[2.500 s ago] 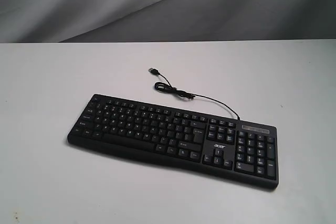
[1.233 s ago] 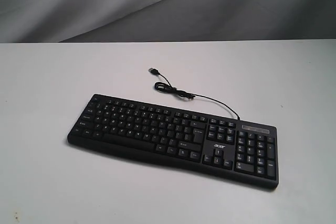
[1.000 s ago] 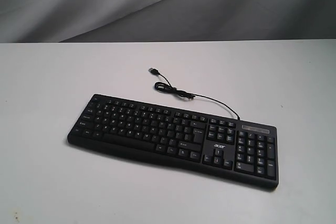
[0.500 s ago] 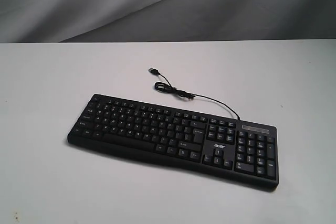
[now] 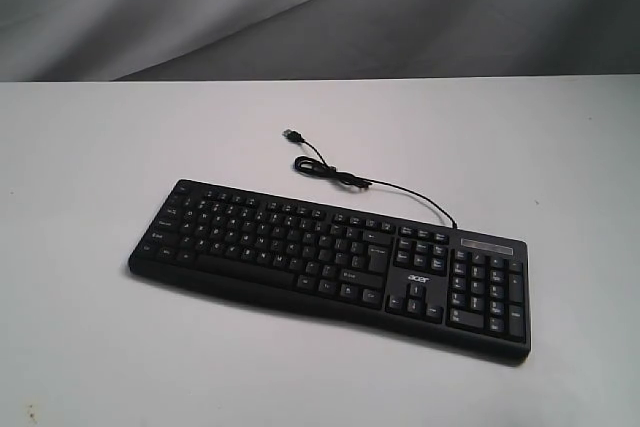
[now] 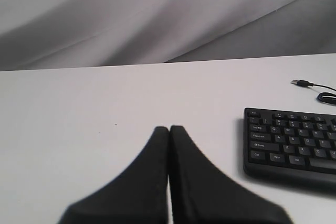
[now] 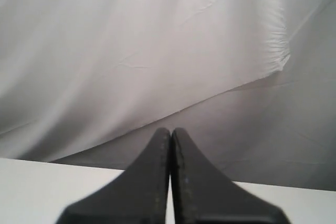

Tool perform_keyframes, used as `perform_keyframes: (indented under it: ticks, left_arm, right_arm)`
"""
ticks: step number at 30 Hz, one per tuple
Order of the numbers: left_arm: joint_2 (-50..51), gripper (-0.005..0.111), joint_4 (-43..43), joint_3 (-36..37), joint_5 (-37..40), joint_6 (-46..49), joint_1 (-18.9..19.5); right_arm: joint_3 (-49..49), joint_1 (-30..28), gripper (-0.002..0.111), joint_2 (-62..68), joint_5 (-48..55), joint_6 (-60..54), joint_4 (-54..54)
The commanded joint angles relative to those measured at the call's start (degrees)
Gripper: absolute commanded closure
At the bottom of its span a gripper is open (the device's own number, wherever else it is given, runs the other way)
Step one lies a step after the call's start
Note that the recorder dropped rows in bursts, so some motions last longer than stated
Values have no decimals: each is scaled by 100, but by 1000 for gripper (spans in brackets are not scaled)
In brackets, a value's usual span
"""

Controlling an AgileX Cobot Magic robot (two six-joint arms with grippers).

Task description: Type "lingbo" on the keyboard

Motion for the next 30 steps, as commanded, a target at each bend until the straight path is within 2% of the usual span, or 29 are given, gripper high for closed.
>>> perform_keyframes:
  ticks: [1, 4, 7, 10, 13, 16, 18, 22, 25, 26, 27, 28, 29, 30]
  left_arm:
    - [-21, 106, -21, 28, -51, -12, 6]
    - [-21, 106, -21, 28, -51, -12, 6]
    - [-21, 106, -21, 28, -51, -12, 6]
    - [-21, 106, -21, 28, -51, -12, 6]
    - [-21, 106, -21, 28, -51, -12, 6]
    - [-21, 106, -21, 28, -51, -12, 6]
    - [-21, 106, -21, 28, -51, -12, 6]
    - [-21, 106, -21, 28, -51, -12, 6]
    - [-21, 106, -21, 28, -51, -12, 6]
    - [-21, 106, -21, 28, -51, -12, 6]
    - [-21, 106, -21, 28, -51, -12, 6]
    - [-21, 106, -21, 28, -51, -12, 6]
    - [-21, 106, -21, 28, -51, -12, 6]
    - [-21, 106, -21, 28, -51, -12, 6]
  right_arm:
    - [-41, 16, 108, -34, -73, 425, -648]
    - [-41, 16, 108, -34, -100, 466, -686]
    - [-221, 16, 108, 36, 44, 412, -1231]
    - [-885, 299, 108, 398, 1251, 1084, -2258]
    - [-1819, 981, 108, 1020, 2418, 2204, -3801]
    - [-2532, 1460, 108, 1527, 2453, 3440, -5209]
    - [-2944, 1563, 108, 1852, 2351, 3754, -5209]
    - [-3278, 1563, 108, 2153, 2611, 3391, -5209]
    - [-3303, 1563, 108, 2214, 4072, 2617, -5209]
    - [-3303, 1563, 108, 2214, 5445, 2398, -5209]
    - [-3303, 1563, 108, 2214, 6264, 2398, -5209]
    - [-3480, 1563, 108, 2214, 7206, 1922, -4543]
    - [-3625, 1502, 108, 2214, 7224, 1254, -3635]
    - [-4059, 1372, 108, 2245, 6870, -704, -1527]
